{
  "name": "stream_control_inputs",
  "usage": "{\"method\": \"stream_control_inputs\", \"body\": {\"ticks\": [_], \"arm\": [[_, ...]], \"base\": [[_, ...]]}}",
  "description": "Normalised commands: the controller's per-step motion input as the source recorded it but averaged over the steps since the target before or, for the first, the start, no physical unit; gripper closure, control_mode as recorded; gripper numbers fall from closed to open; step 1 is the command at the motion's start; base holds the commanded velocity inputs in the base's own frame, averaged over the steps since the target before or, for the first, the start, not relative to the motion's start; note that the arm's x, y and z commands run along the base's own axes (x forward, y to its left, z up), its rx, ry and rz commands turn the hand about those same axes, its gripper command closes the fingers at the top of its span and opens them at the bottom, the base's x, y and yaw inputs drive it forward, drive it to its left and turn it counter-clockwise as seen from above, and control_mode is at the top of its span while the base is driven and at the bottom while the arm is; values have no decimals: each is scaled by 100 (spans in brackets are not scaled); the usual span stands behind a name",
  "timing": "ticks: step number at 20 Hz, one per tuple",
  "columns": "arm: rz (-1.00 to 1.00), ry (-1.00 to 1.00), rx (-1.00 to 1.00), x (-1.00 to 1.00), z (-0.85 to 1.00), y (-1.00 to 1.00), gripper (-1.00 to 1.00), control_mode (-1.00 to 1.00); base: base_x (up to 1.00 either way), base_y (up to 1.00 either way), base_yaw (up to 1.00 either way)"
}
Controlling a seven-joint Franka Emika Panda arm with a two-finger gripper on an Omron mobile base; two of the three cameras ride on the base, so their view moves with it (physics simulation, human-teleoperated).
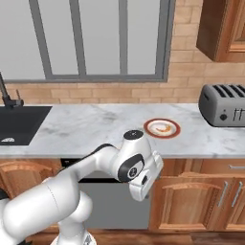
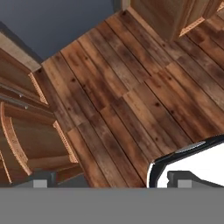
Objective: Pick up the knife from the drawer and place it on the cutting board. Then place the meat from the plate to the cutting board.
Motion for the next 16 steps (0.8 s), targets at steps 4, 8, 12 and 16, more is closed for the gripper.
{"method": "stream_control_inputs", "body": {"ticks": [4, 8, 12, 16], "arm": [[0, 0, 0, 0, 0, 0, -100, 100], [0, 0, 0, 0, 0, 0, -100, 100], [0, 0, 0, 0, 0, 0, -100, 100], [0, 0, 0, 0, 0, 0, -100, 100]], "base": [[50, -65, 16], [56, -56, 19], [57, -53, 21], [56, -48, 24]]}}
